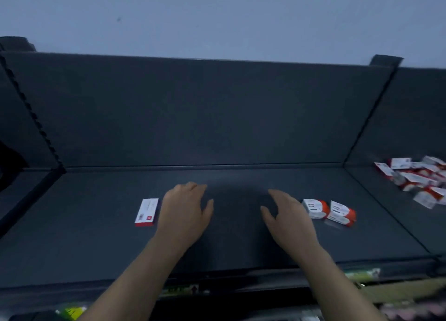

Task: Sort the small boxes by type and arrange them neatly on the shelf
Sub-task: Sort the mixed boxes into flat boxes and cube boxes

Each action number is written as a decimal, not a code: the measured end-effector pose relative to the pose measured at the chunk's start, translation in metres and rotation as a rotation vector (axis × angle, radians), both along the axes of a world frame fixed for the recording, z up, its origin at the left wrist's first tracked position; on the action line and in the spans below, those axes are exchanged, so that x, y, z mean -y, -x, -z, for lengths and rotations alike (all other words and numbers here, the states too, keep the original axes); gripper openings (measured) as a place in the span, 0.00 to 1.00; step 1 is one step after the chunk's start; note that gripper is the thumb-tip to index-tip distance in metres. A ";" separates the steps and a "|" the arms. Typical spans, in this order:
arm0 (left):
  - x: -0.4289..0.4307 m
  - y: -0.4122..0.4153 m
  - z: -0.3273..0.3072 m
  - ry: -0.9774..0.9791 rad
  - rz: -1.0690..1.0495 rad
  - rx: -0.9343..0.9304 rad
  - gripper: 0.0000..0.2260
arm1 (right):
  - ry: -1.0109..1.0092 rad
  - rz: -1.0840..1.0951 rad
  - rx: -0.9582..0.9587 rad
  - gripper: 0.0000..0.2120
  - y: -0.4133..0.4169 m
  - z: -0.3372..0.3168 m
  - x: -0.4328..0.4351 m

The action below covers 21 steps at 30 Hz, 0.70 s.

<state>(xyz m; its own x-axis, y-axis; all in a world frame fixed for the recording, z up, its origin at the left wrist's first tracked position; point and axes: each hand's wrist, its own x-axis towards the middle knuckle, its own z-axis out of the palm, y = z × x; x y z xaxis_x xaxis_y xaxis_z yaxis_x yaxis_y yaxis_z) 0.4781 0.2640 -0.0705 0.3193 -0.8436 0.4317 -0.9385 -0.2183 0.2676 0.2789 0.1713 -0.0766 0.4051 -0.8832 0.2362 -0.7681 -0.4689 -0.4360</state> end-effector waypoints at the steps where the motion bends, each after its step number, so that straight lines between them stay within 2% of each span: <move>1: 0.005 0.010 -0.001 -0.010 0.031 0.017 0.12 | 0.004 0.034 -0.005 0.19 0.013 -0.002 -0.002; 7: 0.035 0.080 -0.011 0.010 0.212 0.027 0.14 | 0.026 0.203 0.002 0.12 0.098 -0.010 -0.006; 13: 0.073 0.169 -0.015 0.015 0.334 -0.038 0.16 | 0.036 0.300 -0.011 0.22 0.197 -0.012 0.011; 21: 0.132 0.304 -0.022 -0.022 0.376 -0.098 0.17 | 0.045 0.360 -0.047 0.23 0.332 -0.022 0.057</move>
